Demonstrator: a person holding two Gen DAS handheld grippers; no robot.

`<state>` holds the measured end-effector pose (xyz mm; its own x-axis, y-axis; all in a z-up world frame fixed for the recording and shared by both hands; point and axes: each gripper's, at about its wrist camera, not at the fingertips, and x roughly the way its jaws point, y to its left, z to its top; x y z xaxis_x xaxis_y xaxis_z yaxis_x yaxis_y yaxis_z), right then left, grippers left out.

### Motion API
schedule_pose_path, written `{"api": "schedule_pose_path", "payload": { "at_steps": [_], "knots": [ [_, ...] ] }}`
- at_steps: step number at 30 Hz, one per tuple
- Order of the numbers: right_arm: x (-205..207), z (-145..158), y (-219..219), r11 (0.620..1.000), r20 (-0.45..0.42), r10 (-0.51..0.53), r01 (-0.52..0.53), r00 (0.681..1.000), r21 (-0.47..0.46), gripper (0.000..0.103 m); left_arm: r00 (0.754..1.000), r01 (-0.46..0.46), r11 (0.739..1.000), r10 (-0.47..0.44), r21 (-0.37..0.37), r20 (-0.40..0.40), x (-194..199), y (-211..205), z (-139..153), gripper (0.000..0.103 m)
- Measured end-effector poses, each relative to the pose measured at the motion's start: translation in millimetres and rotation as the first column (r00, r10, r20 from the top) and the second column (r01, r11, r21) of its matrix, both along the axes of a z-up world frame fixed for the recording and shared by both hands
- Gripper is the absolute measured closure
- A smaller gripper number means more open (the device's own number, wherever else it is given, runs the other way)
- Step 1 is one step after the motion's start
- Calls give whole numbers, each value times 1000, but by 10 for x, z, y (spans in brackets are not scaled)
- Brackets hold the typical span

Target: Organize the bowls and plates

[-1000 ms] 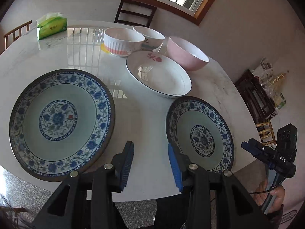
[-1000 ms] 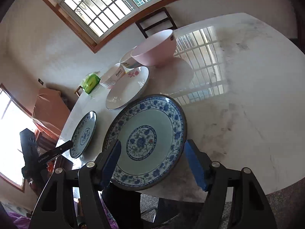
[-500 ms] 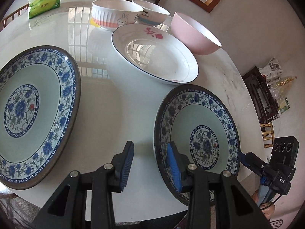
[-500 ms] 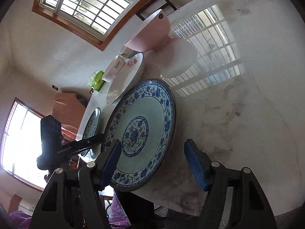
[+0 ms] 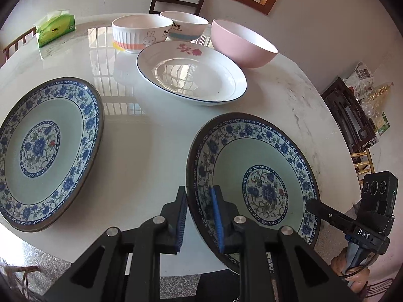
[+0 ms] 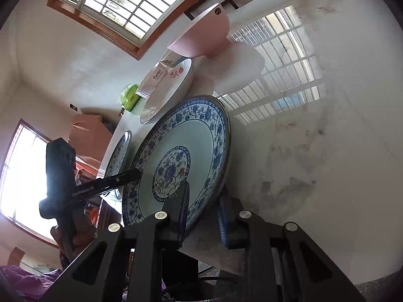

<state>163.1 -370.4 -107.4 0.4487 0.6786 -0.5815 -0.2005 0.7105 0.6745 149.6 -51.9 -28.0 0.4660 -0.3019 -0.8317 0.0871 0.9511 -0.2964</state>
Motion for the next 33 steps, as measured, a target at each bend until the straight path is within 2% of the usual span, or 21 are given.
{"api": "schedule_pose_path", "payload": {
  "at_steps": [4,17,25,33],
  "knots": [
    [-84,6,54,1000,-1,8,-8,1000,11,82,998,-22,999,21,23,52,-74,46,124,84],
    [-91,118,461,997,38,71,-72,997,14,81,990,-105,994,105,3,97,-265,499,259,85],
    [0,258,815,991,73,132,-133,989,13,81,971,-191,981,187,15,150,-377,835,388,85],
    [148,338,1268,976,100,217,-218,971,-3,81,944,-291,957,286,10,168,-452,1286,447,84]
  ]
}}
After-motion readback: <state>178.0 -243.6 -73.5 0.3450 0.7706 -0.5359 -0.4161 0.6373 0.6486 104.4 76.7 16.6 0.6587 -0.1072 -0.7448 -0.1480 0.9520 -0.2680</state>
